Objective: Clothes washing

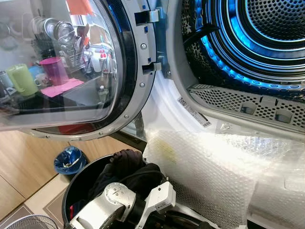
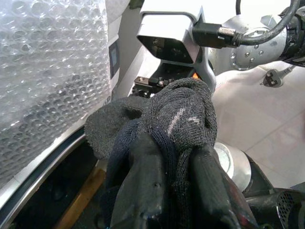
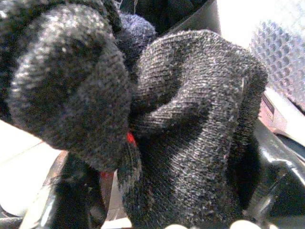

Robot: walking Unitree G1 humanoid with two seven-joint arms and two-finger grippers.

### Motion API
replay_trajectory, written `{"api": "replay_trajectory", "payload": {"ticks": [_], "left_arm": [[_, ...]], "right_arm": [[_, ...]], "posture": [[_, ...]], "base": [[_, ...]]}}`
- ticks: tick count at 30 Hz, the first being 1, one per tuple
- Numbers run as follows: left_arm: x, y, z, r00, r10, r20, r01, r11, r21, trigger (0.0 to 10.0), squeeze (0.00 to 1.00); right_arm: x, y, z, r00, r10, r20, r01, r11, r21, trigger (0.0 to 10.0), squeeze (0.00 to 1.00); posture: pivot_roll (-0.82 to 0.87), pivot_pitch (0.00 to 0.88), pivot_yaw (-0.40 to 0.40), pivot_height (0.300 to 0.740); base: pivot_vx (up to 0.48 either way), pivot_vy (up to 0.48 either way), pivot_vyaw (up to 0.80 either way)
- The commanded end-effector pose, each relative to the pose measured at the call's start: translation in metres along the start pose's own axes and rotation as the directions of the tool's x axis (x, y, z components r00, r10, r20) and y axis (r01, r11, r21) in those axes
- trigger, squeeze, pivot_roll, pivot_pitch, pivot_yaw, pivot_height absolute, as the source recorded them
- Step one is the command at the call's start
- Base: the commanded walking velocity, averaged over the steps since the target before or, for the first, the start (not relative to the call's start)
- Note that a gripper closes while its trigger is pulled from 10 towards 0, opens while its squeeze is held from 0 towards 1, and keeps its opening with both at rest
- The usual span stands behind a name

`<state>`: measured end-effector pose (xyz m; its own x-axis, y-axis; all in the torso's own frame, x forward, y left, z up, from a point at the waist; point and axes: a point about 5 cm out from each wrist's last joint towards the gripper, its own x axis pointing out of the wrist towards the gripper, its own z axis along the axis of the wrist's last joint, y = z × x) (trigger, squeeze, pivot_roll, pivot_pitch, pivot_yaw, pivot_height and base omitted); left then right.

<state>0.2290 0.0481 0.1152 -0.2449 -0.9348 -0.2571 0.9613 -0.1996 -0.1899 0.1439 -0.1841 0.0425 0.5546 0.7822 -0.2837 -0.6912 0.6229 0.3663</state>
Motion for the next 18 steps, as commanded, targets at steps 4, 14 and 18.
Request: {"api": "replay_trajectory", "payload": {"ticks": [4,14,18], "left_arm": [[-0.007,0.0,0.0,1.0,0.007,-0.018,-0.007,1.0,-0.007,0.0,0.0],[-0.011,0.0,-0.001,0.999,0.023,-0.023,-0.023,1.0,-0.01,0.0,0.0],[-0.009,0.001,0.0,0.999,0.032,-0.026,-0.032,0.999,-0.002,0.2,0.0]], "right_arm": [[0.003,-0.001,0.008,0.998,-0.009,0.059,0.009,1.0,-0.014,0.0,0.0],[0.0,0.001,0.015,0.992,-0.019,0.125,0.02,1.0,-0.011,0.0,0.0],[0.002,-0.001,0.014,0.992,-0.021,0.121,0.022,1.0,-0.008,0.0,0.0]], "posture": [[0.09,0.0,0.127,0.74],[0.1,0.0,0.129,0.74],[0.1,0.0,0.118,0.74]], "base": [[0.0,0.0,0.0],[0.0,0.0,0.0],[0.0,0.0,0.0]]}}
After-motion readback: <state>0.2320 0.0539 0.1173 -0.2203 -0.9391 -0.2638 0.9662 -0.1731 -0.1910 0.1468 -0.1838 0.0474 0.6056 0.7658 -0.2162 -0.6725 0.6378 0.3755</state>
